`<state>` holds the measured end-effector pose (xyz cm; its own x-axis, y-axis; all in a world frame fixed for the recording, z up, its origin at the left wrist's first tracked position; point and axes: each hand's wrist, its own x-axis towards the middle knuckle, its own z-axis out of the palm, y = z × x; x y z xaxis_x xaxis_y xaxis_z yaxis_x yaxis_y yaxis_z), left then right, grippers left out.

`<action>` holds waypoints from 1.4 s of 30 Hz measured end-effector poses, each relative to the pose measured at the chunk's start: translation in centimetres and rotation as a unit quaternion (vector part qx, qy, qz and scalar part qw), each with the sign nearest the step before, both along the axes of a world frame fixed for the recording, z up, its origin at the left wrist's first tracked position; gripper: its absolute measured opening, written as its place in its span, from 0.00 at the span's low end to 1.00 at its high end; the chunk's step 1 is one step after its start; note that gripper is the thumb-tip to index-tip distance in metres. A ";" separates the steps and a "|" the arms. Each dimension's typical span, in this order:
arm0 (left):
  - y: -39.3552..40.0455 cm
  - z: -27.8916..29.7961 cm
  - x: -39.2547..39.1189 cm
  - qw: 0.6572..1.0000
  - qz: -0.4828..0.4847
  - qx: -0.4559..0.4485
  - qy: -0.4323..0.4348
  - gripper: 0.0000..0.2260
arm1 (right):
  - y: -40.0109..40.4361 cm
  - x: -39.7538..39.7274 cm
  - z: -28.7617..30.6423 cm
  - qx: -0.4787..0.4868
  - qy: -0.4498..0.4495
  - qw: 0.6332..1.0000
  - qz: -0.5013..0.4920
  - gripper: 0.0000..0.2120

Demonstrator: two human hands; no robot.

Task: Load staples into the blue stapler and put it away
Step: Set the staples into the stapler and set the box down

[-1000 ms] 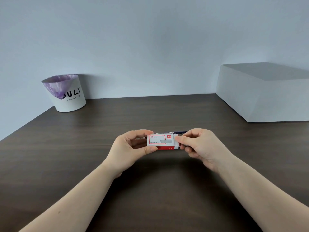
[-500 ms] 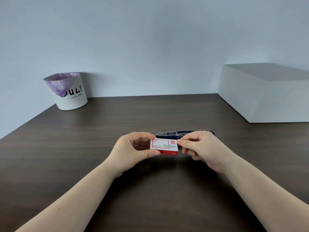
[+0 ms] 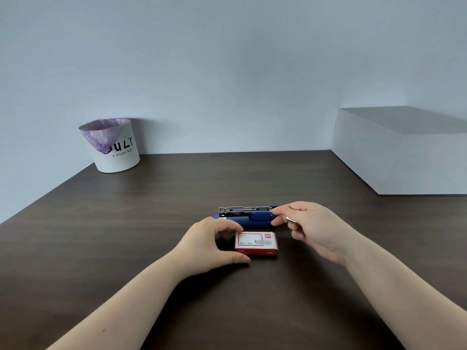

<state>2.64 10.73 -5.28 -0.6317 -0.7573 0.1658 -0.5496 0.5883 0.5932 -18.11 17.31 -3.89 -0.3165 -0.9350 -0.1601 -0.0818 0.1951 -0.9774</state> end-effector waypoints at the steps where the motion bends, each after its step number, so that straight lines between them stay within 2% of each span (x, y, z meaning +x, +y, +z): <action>1: 0.0 0.0 0.1 1.000 0.001 -0.005 0.002 0.23 | 0.0 0.0 0.0 -0.001 0.003 1.000 -0.004 0.13; 3: -0.1 -0.1 0.4 0.999 0.015 -0.014 0.046 0.20 | 0.0 0.0 -0.1 -0.003 0.023 1.000 -0.009 0.13; 7: -0.7 0.6 1.5 0.984 0.068 -0.011 0.161 0.04 | 0.0 -0.6 0.1 -0.025 0.080 0.996 -0.015 0.13; 10: -1.7 1.3 2.4 0.978 0.091 -0.003 0.186 0.05 | -0.4 -0.7 0.8 -0.073 0.111 0.991 -0.018 0.11; 14: -3.7 0.9 2.7 0.976 0.126 0.018 0.174 0.04 | -1.5 -0.2 1.4 -0.110 0.151 0.982 -0.035 0.08; 19: -5.7 -0.6 2.4 0.982 0.143 0.031 0.123 0.03 | -2.9 0.6 1.1 -0.106 0.239 0.965 0.024 0.09; 21: -6.0 -0.5 2.1 0.989 0.115 0.024 0.087 0.07 | -3.4 0.8 1.3 -0.121 0.292 0.947 0.049 0.08; 25: -7.2 -0.1 1.6 0.999 0.018 0.019 -0.032 0.23 | -4.2 1.0 2.2 -0.124 0.351 0.921 0.113 0.10; 27: -7.9 -0.3 1.2 0.998 -0.011 0.004 -0.064 0.25 | -4.6 0.9 2.4 -0.114 0.362 0.915 0.133 0.10; 30: -8.6 -0.8 0.4 0.998 -0.019 -0.029 -0.061 0.19 | -5.1 0.5 2.3 -0.112 0.387 0.903 0.151 0.09; 33: -8.8 -1.1 -0.1 0.997 -0.011 -0.052 -0.050 0.16 | -5.5 0.2 2.1 -0.114 0.372 0.909 0.148 0.08; 37: -8.9 -1.2 -0.3 0.998 -0.004 -0.051 -0.039 0.16 | -5.8 0.2 1.5 -0.138 0.343 0.920 0.130 0.11; 42: -8.8 -1.3 -0.4 0.999 0.003 -0.038 -0.025 0.15 | -5.9 0.3 1.1 -0.148 0.382 0.904 0.121 0.14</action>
<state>2.23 1.93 -6.55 -0.6360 -0.7474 0.1922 -0.5809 0.6276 0.5183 -17.77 11.38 -2.78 -0.0098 -0.9578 0.2873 -0.7598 -0.1797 -0.6248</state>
